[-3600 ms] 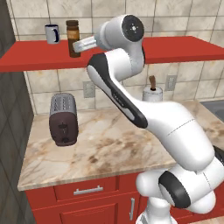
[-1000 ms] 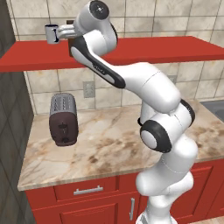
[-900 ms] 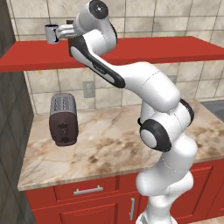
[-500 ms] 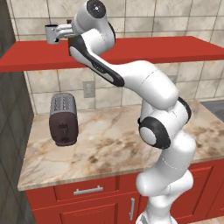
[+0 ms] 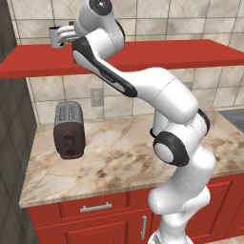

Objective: Take the cinnamon bottle from the cabinet and place it on the dining table, next to the plate with the cupcake. Then take the chocolate from the dining counter and place it on the cupcake plate.

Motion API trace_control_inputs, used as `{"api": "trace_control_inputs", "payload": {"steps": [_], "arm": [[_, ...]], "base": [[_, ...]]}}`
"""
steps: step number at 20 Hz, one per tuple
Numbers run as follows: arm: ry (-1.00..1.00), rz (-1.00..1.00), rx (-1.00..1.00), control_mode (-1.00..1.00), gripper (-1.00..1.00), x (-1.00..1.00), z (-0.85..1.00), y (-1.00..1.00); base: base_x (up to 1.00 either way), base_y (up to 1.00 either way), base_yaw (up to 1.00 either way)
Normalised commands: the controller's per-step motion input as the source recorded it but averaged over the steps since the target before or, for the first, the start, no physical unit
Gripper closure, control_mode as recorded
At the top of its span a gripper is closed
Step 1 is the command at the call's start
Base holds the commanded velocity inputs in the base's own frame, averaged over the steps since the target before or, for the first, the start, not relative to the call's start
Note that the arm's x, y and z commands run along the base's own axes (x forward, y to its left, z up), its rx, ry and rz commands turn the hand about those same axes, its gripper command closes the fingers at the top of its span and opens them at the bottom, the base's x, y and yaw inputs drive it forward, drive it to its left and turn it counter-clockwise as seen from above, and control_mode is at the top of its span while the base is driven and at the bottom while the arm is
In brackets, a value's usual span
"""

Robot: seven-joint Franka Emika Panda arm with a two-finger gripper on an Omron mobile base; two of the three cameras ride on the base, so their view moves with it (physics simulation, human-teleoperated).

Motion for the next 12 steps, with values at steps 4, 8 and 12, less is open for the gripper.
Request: {"api": "trace_control_inputs", "payload": {"steps": [4, 8, 12], "arm": [[-0.13, 0.13, -0.1, -1.0, 1.0, -0.99, -0.02, -0.02], [-0.09, 0.13, -0.09, -1.0, 1.0, -1.0, 0.0, -0.15], [-0.04, 0.19, -0.05, -1.0, 1.0, -1.0, 0.0, -0.39]], "base": [[0.0, 0.0, 0.0], [0.0, 0.0, 0.0], [0.0, 0.0, 0.0]]}}
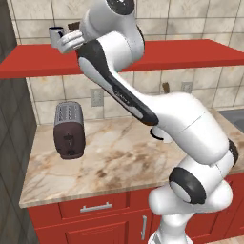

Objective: Take the cinnamon bottle from the cabinet and place it on the dining table, next to the plate with the cupcake. Then take the chocolate from the dining counter and place it on the cupcake plate.

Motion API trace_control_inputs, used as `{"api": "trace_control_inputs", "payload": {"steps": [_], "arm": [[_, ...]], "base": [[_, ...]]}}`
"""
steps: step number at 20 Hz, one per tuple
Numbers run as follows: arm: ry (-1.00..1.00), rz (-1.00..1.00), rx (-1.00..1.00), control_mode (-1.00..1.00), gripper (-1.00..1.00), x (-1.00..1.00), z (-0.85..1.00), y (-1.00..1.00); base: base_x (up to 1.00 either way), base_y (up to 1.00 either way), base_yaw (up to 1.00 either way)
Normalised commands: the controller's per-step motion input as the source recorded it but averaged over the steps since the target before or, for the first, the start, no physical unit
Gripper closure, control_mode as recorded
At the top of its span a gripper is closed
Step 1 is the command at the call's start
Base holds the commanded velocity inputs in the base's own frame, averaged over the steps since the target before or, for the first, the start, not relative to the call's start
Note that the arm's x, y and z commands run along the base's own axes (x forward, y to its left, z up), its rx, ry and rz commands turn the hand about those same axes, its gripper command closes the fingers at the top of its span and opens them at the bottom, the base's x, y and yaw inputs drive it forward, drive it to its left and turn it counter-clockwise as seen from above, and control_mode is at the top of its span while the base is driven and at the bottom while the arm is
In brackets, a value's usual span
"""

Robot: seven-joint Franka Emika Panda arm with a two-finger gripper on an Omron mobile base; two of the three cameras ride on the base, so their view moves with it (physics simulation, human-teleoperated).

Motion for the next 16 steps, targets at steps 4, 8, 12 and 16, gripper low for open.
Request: {"api": "trace_control_inputs", "payload": {"steps": [4, 8, 12, 16], "arm": [[-0.12, 0.15, -0.07, -1.0, 1.0, -1.0, 0.0, -0.66], [-0.17, 0.13, -0.04, -1.0, 1.0, -1.0, 0.0, -0.94], [-0.18, 0.08, -0.04, -1.0, 1.0, -1.0, 0.0, -1.0], [-0.14, 0.02, 0.0, -1.0, 1.0, -1.0, 0.0, -1.0]], "base": [[0.0, 0.0, 0.0], [0.0, 0.0, 0.0], [0.0, 0.0, 0.0], [0.0, 0.0, 0.0]]}}
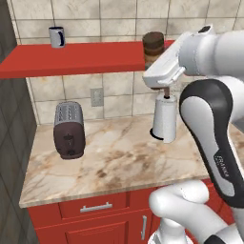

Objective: Take the cinnamon bottle from the cabinet and place it on the dining table, next to the plate with the cupcake. Then take the chocolate from the dining counter and place it on the cupcake plate.

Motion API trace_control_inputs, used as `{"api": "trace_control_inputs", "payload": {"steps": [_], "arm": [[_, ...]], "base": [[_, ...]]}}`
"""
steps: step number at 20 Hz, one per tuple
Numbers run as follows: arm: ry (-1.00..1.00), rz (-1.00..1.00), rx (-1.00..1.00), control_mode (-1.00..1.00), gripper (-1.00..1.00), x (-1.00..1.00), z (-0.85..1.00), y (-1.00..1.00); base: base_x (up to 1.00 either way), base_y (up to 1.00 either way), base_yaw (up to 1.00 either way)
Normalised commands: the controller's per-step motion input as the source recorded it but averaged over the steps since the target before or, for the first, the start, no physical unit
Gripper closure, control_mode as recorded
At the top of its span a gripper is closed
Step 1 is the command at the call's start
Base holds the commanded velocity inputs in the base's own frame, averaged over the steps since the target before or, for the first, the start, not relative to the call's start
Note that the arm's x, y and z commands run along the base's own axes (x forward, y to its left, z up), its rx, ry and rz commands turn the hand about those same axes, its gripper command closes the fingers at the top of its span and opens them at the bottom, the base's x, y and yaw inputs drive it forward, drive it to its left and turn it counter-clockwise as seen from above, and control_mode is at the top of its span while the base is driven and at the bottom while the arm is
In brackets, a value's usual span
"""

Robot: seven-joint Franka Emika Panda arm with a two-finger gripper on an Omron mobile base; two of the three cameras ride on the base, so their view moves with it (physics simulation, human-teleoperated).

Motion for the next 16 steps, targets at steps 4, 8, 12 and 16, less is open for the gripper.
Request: {"api": "trace_control_inputs", "payload": {"steps": [4, 8, 12, 16], "arm": [[-0.07, 0.0, 0.06, -1.0, 1.0, -0.73, 0.0, -1.0], [-0.01, -0.02, 0.18, -1.0, 1.0, -0.25, 0.0, -0.94], [0.01, -0.01, 0.18, -1.0, 1.0, -0.02, 0.0, -0.67], [0.07, 0.0, 0.12, -1.0, 1.0, 0.04, -0.02, -0.51]], "base": [[0.0, 0.0, 0.0], [0.0, 0.0, 0.0], [0.0, 0.0, 0.0], [0.0, 0.0, 0.0]]}}
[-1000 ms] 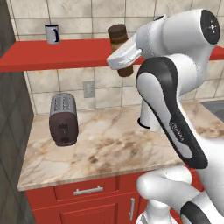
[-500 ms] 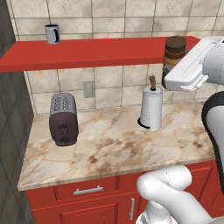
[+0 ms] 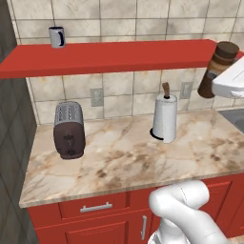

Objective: Take the cinnamon bottle from the cabinet and place it on the dining table, next to the plate with the cupcake. Then take the chocolate from the dining counter and place it on the cupcake plate.

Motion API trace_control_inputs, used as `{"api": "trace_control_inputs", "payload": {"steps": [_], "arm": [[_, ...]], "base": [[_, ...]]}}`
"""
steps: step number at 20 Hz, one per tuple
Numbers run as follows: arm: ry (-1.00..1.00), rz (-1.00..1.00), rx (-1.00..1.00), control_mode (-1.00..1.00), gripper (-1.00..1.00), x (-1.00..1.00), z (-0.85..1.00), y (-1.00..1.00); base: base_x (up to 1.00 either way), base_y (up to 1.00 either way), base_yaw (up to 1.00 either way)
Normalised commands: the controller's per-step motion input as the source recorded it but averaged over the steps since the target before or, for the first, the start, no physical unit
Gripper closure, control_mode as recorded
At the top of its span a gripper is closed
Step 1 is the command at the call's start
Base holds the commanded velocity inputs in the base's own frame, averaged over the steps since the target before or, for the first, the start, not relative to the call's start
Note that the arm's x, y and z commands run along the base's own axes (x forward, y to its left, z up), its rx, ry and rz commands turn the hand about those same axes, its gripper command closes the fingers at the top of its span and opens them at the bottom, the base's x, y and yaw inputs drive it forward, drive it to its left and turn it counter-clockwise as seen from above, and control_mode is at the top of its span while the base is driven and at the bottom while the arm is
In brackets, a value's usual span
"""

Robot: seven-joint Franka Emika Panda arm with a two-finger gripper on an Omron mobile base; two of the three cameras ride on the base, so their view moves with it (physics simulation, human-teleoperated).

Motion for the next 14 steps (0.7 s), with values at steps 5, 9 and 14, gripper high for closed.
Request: {"api": "trace_control_inputs", "payload": {"steps": [5, 9, 14], "arm": [[0.17, 0.0, 0.02, -1.0, 1.0, 0.03, -0.08, -0.07], [0.06, 0.0, 0.0, 1.0, 1.0, 0.0, -0.05, 0.01], [0.0, 0.0, 0.0, 1.0, 1.0, 0.0, 0.0, 0.0]], "base": [[0.0, 0.0, 0.0], [-0.11, 0.14, 0.0], [-0.7, 0.28, 0.35]]}}
